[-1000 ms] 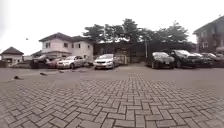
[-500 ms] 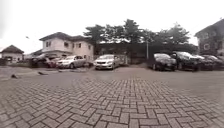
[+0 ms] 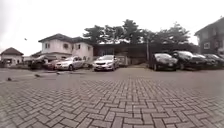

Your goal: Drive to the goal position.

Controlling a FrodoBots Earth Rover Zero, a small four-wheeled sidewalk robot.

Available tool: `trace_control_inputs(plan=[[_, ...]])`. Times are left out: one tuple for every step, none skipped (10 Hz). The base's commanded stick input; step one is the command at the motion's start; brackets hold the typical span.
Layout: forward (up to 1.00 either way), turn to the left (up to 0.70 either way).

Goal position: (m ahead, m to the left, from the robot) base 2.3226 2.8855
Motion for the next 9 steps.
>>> trace_control_inputs(plan=[[0.5, 0.35], [0.5, 0.49], [0.5, 0.5], [0.5, 0.5], [0.5, 0.5], [0.5, 0.5], [0.5, 0.5], [0.5, 0.5], [0.5, 0.5]])
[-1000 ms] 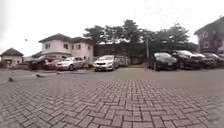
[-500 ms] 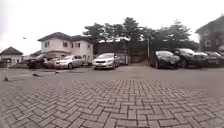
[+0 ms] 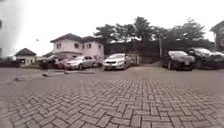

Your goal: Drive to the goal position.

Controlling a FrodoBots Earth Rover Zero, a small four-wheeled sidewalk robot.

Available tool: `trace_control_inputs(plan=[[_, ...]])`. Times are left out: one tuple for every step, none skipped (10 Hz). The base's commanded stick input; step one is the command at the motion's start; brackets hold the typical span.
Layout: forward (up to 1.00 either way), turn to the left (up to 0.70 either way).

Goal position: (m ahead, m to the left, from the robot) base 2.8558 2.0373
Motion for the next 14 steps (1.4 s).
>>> trace_control_inputs(plan=[[0.5, 0.5], [0.5, 0.5], [0.5, 0.5], [0.5, 0.5], [0.5, 0.5], [0.5, 0.5], [0.5, 0.5], [0.5, 0.5], [0.5, 0.5], [0.5, 0.5], [0.5, 0.5], [0.5, 0.5], [0.5, 0.5], [0.5, 0.0]])
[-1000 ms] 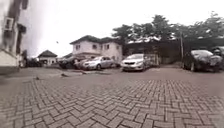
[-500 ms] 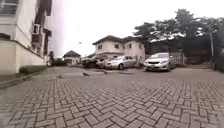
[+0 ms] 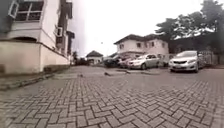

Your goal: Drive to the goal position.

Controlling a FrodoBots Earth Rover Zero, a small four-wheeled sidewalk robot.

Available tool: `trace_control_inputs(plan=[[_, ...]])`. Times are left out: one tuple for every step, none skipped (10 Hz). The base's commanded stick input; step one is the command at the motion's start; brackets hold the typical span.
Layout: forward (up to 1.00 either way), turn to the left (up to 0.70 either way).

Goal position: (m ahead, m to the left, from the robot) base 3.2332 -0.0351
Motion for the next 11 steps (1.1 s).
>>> trace_control_inputs(plan=[[0.5, 0.0], [0.5, 0.0], [0.5, 0.0], [0.5, 0.0], [0.5, 0.0], [0.5, 0.0], [0.5, 0.0], [0.5, 0.0], [0.5, 0.0], [0.5, -0.05], [0.5, -0.48]])
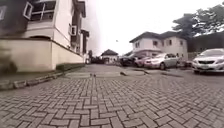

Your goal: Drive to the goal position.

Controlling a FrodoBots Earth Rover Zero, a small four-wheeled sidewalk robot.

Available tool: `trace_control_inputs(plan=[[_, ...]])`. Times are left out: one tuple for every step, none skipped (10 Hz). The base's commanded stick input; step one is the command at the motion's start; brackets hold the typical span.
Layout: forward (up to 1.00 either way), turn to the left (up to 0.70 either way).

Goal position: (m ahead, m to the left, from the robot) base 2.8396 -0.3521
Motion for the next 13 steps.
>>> trace_control_inputs(plan=[[0.5, -0.34], [0.5, -0.2], [0.5, -0.05], [0.5, 0.0], [0.5, 0.0], [0.5, 0.0], [0.5, 0.0], [0.5, 0.0], [0.5, 0.0], [0.5, 0.0], [0.5, 0.0], [0.5, 0.0], [0.5, 0.0]])
